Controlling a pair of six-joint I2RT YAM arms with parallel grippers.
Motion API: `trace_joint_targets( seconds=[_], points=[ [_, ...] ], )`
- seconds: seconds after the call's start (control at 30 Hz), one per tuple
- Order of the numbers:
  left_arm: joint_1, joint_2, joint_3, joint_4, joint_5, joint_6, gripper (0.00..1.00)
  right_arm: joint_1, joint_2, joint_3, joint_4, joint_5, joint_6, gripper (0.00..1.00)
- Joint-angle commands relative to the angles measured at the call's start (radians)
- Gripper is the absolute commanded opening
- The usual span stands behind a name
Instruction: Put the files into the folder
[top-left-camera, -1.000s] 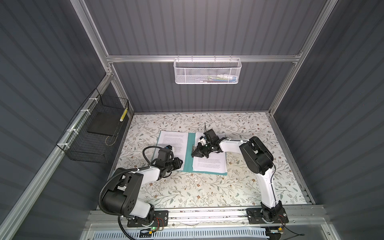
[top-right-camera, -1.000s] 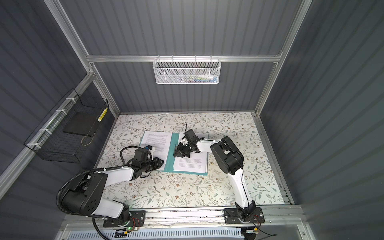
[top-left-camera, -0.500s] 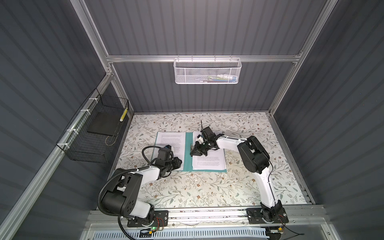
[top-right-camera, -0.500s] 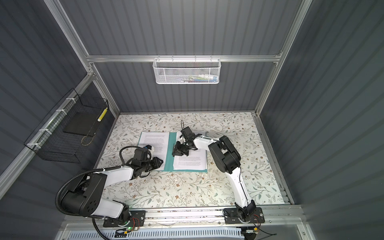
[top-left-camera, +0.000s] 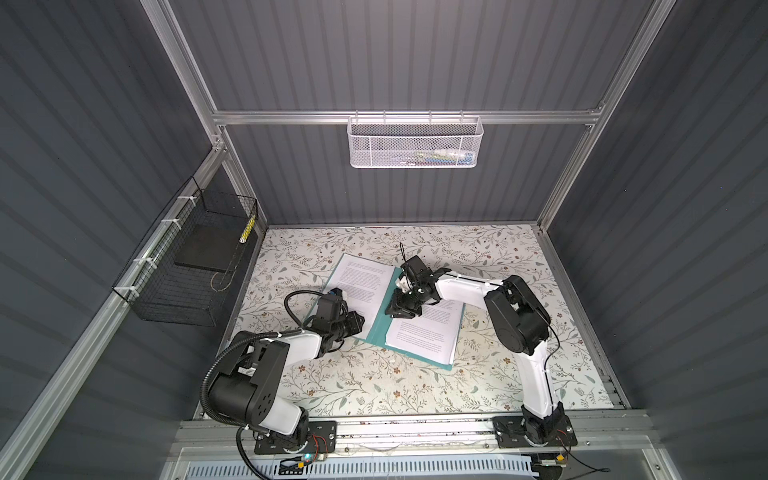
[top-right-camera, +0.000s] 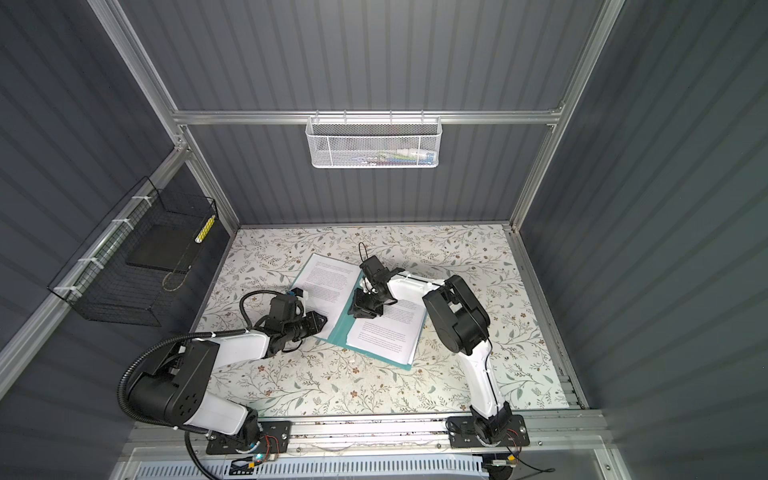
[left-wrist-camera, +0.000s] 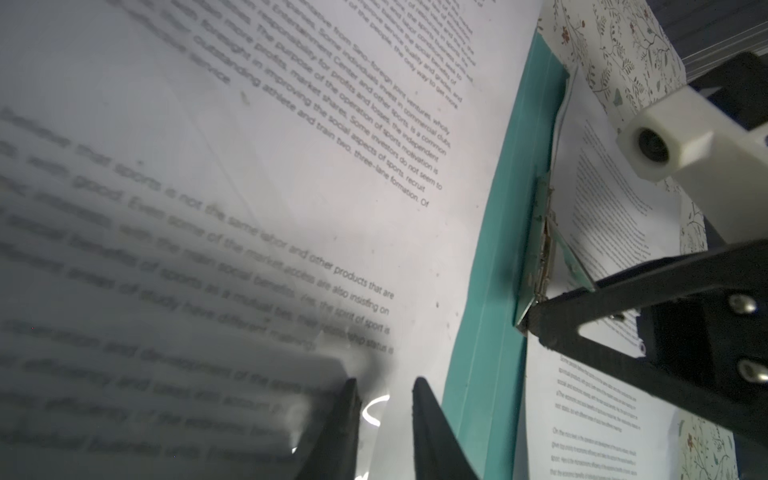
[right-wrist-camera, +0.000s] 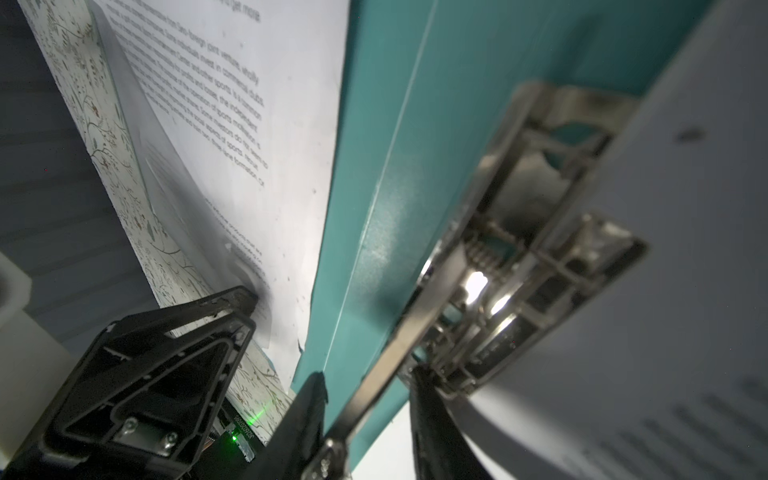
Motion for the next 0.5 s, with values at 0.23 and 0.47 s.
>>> trace_joint_targets(
  seconds=[0.23, 0.47],
  points=[
    [0.005, 0.041, -0.024, -0.069, -0.063, -0.059, 0.25, -0.071, 0.006, 0.001, -0.085, -0.018, -0.025, 0.4],
    [0.005, 0.034, -0.062, -0.036, -0.05, -0.099, 0.25, -0.073, 0.058, 0.146, -0.217, -0.014, -0.125, 0.4]
  ],
)
